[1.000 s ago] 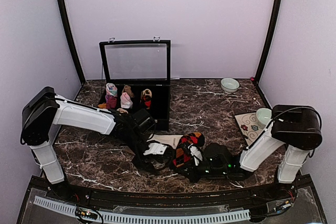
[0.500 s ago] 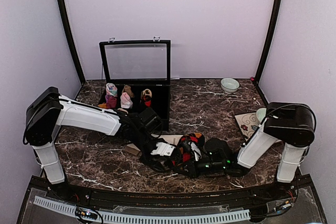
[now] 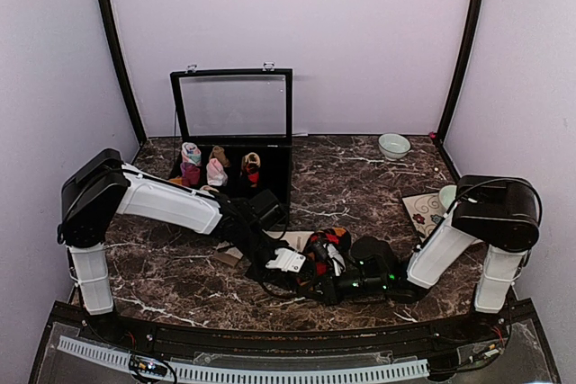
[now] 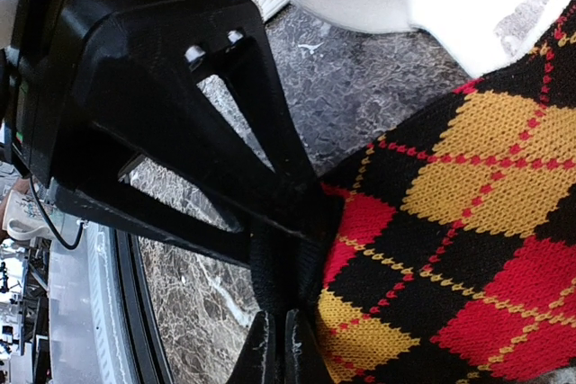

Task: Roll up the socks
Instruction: Roll the sock at the center of the board.

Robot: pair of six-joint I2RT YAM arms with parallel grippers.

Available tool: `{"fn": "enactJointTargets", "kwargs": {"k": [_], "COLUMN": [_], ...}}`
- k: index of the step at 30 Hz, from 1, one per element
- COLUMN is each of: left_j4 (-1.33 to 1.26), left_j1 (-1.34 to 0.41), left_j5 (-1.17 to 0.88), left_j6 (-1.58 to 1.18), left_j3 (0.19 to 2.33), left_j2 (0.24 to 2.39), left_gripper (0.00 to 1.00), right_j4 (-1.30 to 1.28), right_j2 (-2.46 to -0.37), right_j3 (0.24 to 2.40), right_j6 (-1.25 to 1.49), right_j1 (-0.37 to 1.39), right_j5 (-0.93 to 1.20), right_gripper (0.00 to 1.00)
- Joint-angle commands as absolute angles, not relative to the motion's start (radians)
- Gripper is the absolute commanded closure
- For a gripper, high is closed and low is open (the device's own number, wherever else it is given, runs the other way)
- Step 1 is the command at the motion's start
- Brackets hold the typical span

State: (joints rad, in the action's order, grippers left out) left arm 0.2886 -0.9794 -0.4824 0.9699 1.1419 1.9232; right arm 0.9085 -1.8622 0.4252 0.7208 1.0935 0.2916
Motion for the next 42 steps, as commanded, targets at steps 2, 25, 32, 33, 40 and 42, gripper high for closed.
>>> {"fn": "enactJointTargets", "kwargs": {"k": [2,25,32,33,40,42], "left_j4": [0.304,0.458,0.456,0.459,0.454,0.454], "left_j1": [-0.982,-0.937,-0.937,-0.937,-0.937,-0.937], "left_j5": [-0.45,-0.558,-0.538,-0.537,-0.513,-0.51], "left_j6": [0.989,0.817,0.764,0.76,0.747,0.747], "left_j3": [1.158,1.089,1.085,1.085,1.044,1.039], "left_j2": [1.959,1.917,1.91,1.91,1.881,1.879], "left_gripper": [0.82,1.0,1.0,1.0,1.0,1.0], "right_j4": [0.512,0.278,0.255,0.257,0.211,0.205], "right_j2": [-1.939,-1.485,-1.461,-1.485,-1.669,-1.687], "right_j3": [0.335,0.275,0.403,0.429,0.604,0.629], "right_j6": [0.722,0.702,0.643,0.632,0.546,0.539], "right_j1": [1.088,0.989,0.89,0.872,0.837,0.827], "right_j5": [0.247,0.007,0.013,0.032,0.105,0.1], "right_gripper": [1.0,0.59,0.68,0.7,0.82,0.82]}}
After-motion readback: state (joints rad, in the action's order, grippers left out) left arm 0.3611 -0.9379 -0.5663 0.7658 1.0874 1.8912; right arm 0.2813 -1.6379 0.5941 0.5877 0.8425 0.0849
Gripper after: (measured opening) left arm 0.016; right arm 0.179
